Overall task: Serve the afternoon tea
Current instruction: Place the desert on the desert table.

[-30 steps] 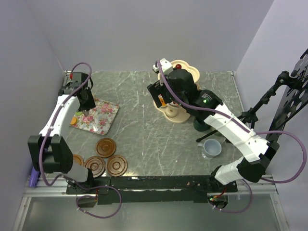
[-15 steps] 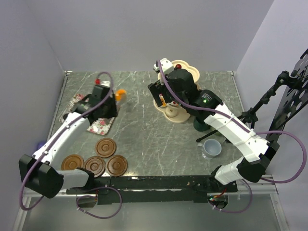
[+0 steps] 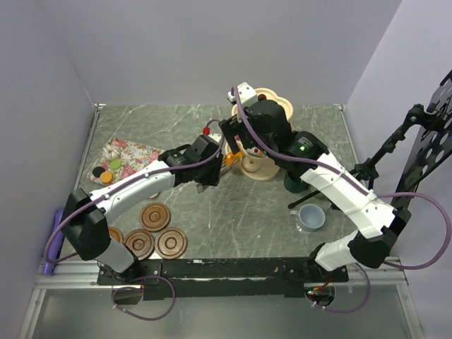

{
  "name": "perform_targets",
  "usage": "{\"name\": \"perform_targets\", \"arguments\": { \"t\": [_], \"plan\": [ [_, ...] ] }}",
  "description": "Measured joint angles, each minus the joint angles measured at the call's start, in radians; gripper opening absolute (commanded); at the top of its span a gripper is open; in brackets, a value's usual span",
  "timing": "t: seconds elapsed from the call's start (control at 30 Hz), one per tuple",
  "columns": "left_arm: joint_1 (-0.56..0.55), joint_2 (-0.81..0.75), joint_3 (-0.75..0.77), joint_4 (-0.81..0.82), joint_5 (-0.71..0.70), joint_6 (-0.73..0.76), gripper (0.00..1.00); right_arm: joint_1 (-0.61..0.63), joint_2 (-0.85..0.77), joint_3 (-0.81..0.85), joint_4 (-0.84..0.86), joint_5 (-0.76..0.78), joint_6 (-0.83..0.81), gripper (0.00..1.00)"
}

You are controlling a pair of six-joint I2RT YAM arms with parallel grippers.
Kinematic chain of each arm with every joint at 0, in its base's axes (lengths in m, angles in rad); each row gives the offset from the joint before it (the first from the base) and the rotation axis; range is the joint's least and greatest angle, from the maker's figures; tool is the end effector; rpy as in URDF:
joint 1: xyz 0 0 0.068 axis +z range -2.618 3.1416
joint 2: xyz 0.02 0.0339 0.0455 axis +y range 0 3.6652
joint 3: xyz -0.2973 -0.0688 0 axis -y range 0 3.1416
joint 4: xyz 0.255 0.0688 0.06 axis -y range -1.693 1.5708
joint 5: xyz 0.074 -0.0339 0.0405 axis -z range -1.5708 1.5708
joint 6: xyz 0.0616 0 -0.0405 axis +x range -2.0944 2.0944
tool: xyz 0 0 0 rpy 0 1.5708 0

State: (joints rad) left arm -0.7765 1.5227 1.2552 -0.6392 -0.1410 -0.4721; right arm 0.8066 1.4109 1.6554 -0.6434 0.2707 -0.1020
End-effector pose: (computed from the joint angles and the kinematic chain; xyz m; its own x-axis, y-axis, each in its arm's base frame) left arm 0.2562 -0.2396 0.2946 -0.7877 0.1427 -0.5993 0.3074 0.9341 -0.1817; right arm 0.2392 0.2257 0.4752 -0.2139 -0.3650 -0.9061 -0.5498 0.8117 -0.1972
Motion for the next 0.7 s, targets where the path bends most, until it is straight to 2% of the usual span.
{"name": "perform_targets", "arguments": {
  "t": [0.33,0.7],
  "plan": [
    [-0.098,0.069,0.092,0.029,-0.005,-0.022,0.4,-0.016,-0.037,0.0,0.015,0.03,0.0,0.9],
    [-0.139,0.16,0.193,0.039,-0.011,-0.001,0.4,-0.031,-0.053,0.0,0.038,0.066,-0.004,0.9]
  ]
}}
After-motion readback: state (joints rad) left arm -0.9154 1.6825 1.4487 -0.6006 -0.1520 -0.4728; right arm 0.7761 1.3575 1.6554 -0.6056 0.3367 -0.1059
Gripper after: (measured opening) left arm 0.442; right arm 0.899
